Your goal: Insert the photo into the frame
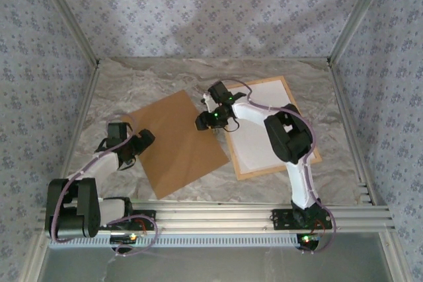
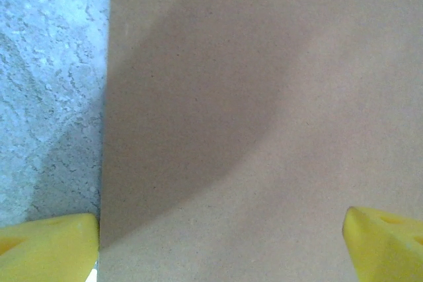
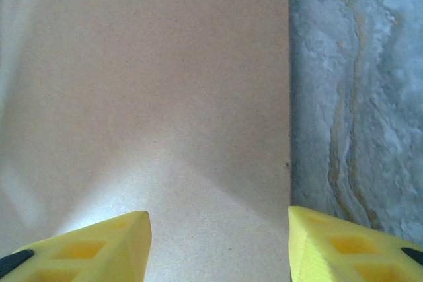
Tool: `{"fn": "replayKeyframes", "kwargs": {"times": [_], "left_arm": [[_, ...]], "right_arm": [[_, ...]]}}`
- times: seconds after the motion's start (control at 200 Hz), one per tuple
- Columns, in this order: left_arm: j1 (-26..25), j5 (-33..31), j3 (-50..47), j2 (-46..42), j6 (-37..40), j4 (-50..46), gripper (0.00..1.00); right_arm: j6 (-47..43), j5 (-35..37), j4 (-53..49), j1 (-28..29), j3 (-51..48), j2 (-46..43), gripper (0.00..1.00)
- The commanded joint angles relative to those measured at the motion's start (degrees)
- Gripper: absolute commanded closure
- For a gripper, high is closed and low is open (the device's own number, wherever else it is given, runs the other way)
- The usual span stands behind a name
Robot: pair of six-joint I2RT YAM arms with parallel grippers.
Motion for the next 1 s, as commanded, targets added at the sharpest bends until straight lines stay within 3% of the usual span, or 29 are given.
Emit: {"fn": "replayKeyframes", "kwargs": {"times": [0.0,0.365,0.595,0.79,0.995], "left_arm": [[-0.4,14.6,-2.7,4.9,-1.6,13.8,0.03],[0.2,21.2,-3.5,8.2,-5.3,23.6,0.02],[0.1,24.3,-3.9,10.4,-8.0,30.2,0.02],[-0.2,24.9,-3.9,12.1,-8.8,31.8,0.02],[-0.7,24.9,-4.1,12.6,-9.1,32.4,0.02]], "right_arm": [[3.7,-17.9,8.9,2.8,-1.6,-5.5,0.47],[13.9,-21.7,27.4,2.4,-12.4,-15.1,0.54],[18.2,-16.2,33.8,3.5,-17.1,-19.3,0.57],[19.8,-11.1,35.4,4.6,-20.7,-20.9,0.58],[22.9,-3.1,44.1,6.5,-23.6,-21.3,0.58]]}}
